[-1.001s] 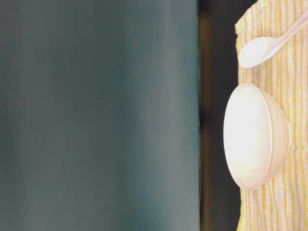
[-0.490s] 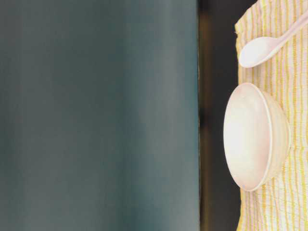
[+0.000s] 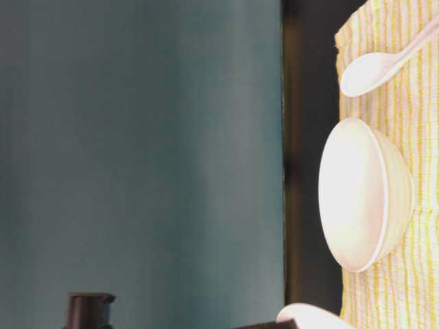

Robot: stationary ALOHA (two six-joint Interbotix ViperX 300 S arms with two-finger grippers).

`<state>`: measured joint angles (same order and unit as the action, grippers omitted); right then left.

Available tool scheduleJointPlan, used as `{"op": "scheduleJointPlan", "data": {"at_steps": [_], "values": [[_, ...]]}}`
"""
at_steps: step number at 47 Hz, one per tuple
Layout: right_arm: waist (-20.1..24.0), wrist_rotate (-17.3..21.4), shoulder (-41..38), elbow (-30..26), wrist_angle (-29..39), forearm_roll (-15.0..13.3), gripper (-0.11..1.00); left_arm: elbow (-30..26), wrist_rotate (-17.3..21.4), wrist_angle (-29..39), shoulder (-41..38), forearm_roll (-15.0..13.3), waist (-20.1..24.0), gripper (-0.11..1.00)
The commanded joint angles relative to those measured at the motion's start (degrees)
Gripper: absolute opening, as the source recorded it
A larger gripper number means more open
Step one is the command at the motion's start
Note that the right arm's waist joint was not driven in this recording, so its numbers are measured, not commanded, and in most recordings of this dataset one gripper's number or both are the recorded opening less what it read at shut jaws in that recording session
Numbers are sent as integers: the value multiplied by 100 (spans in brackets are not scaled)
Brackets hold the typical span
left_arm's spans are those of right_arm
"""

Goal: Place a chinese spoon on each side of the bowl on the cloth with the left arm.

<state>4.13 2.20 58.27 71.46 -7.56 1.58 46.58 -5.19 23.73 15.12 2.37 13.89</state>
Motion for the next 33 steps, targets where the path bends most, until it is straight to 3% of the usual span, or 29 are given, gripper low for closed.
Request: {"op": "scheduleJointPlan", "data": {"at_steps": [1, 17, 22, 29, 33], "values": [[0, 35, -26, -35, -26, 9, 0, 0, 53, -325, -114, 18, 158, 7], [0, 35, -26, 9, -26, 9, 0, 44, 176, -571, -466, 18, 193, 9], [0, 35, -18, 9, -26, 9, 0, 88, 141, -571, -466, 18, 193, 34], [0, 35, -26, 9, -26, 9, 0, 185, 141, -624, -448, 18, 193, 77], [0, 44, -26, 9, -26, 9, 0, 220, 105, -712, -396, 18, 193, 89]]}}
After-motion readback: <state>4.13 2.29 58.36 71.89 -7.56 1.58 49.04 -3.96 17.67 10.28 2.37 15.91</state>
